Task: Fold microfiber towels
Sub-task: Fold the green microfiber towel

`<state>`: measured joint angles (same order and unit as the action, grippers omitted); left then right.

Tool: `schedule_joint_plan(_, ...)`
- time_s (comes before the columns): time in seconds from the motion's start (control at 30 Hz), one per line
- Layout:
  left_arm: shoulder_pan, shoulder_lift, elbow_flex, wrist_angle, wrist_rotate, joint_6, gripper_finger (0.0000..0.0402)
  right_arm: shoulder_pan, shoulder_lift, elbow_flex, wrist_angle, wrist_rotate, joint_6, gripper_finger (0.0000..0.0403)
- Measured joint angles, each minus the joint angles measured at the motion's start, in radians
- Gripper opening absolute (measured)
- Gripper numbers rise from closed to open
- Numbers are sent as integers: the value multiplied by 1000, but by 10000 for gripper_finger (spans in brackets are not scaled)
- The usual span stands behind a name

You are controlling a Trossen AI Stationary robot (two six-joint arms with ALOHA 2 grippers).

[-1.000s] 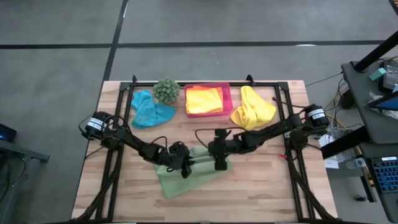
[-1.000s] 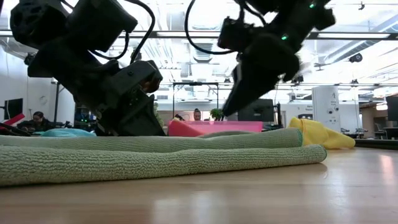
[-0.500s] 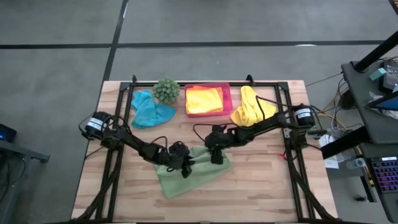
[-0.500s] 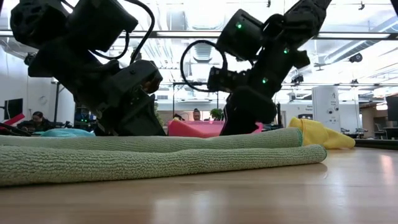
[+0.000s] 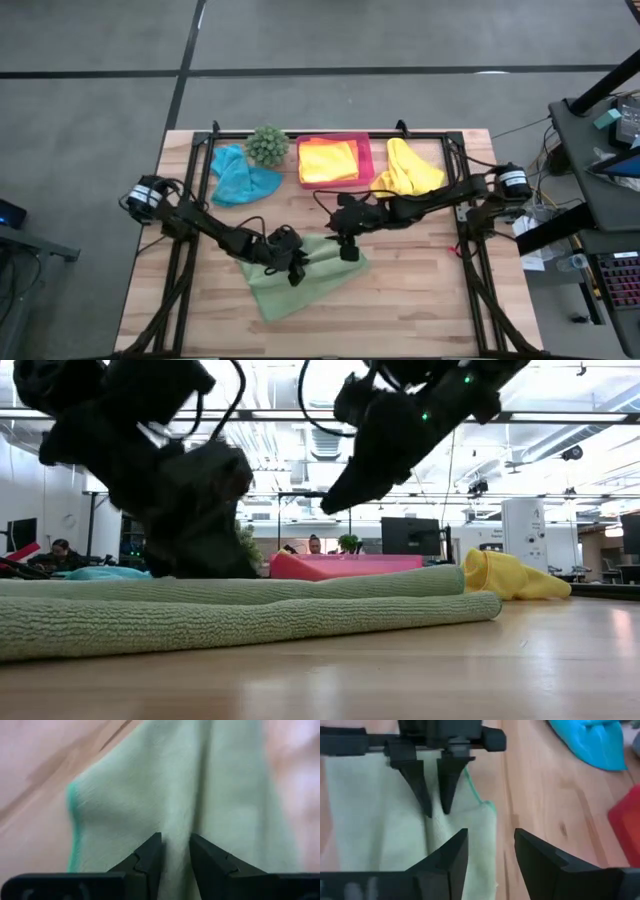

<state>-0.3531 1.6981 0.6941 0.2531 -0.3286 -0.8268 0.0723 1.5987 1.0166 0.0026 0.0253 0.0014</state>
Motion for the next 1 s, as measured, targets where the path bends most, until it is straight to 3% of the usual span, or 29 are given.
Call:
schedule_joint_plan(0.17,-1,-38,7,15,-11,28,86,6,-37,-35,-85,1,40,150)
schedule_joint_plan(0.73,-1,-31,9,33,-148,21,86,13,-39,-105,-75,1,112,150)
schedule_joint_plan(1.0,7,86,28,189,-257,53,86,15,-39,-128,-71,2,156,150)
